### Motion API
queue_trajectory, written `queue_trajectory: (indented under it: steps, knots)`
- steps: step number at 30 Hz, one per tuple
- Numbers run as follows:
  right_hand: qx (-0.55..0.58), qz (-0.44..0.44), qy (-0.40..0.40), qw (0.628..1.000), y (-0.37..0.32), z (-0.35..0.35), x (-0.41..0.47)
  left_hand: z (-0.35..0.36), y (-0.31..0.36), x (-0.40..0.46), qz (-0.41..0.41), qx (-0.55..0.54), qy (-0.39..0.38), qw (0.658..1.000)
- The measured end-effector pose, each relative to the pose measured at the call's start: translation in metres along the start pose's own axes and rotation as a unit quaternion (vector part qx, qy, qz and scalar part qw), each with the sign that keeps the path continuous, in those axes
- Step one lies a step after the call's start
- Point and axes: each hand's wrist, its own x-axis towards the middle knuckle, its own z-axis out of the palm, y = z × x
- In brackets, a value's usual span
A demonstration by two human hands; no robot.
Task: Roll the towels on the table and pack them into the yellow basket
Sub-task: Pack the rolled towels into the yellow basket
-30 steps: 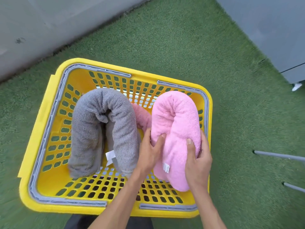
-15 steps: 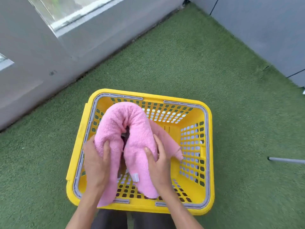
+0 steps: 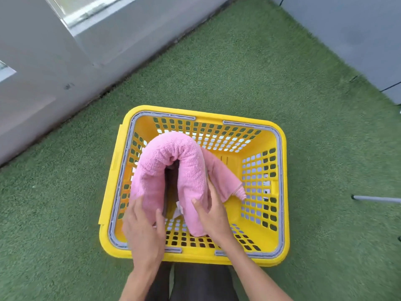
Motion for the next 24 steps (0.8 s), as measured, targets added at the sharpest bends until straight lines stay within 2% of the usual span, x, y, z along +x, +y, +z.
queue_trajectory:
  steps: [5, 9, 14, 19, 22, 24]
  knots:
    - [0.016, 0.067, 0.017, 0.997, 0.01, -0.007, -0.007, 0.01, 0.023, -0.006, 0.136, -0.099, -0.13, 0.977]
    - [0.013, 0.086, 0.059, 0.994, 0.01, -0.019, -0.004, 0.023, 0.063, -0.003, 0.169, -0.18, -0.16, 0.956]
    - [-0.001, 0.102, 0.085, 0.991, 0.038, -0.05, 0.022, 0.059, 0.125, -0.018, 0.049, -0.3, -0.185, 0.934]
    - [-0.037, 0.109, 0.072, 0.991, 0.081, -0.075, 0.076, 0.15, 0.152, 0.001, -0.076, -0.295, -0.167, 0.938]
    - [-0.084, 0.097, 0.083, 0.988, 0.109, -0.077, 0.117, 0.2, 0.154, 0.03, -0.163, -0.3, -0.161, 0.926]
    - [-0.091, 0.089, 0.087, 0.988, 0.121, -0.072, 0.135, 0.222, 0.145, 0.044, -0.178, -0.272, -0.13, 0.937]
